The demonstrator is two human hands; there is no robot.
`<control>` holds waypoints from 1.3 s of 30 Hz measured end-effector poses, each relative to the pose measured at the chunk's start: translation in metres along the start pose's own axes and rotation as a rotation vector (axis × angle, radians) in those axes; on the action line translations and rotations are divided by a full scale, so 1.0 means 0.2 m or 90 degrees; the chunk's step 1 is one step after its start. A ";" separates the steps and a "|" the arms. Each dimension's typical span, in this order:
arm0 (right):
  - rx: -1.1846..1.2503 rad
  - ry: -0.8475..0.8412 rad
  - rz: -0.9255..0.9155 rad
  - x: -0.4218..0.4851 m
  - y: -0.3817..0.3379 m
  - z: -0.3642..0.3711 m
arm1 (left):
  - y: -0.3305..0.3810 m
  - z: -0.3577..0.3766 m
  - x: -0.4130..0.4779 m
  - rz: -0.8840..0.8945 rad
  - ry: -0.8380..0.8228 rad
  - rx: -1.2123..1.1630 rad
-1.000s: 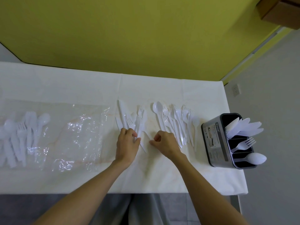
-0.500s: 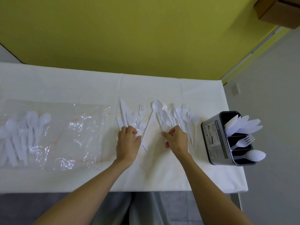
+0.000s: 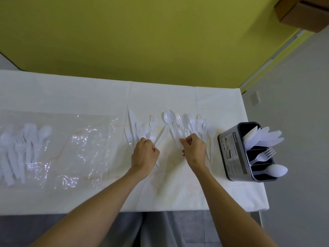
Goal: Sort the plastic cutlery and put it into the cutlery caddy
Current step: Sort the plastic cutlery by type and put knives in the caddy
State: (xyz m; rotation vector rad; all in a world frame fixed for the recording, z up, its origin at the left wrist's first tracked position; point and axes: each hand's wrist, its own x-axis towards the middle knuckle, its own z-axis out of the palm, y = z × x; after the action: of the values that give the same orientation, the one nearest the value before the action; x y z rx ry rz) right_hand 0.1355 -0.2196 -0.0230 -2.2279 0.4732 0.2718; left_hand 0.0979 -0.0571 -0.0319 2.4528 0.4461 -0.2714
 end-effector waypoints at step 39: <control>-0.102 -0.185 0.026 -0.02 -0.19 0.32 | -0.19 0.00 -0.10 -0.073 -0.031 -0.175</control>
State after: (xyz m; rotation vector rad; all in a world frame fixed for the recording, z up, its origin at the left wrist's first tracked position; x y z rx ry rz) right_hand 0.1465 -0.1468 -0.0358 -2.2847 0.3481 0.6651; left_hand 0.0645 -0.0340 -0.0457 2.1524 0.5654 -0.2968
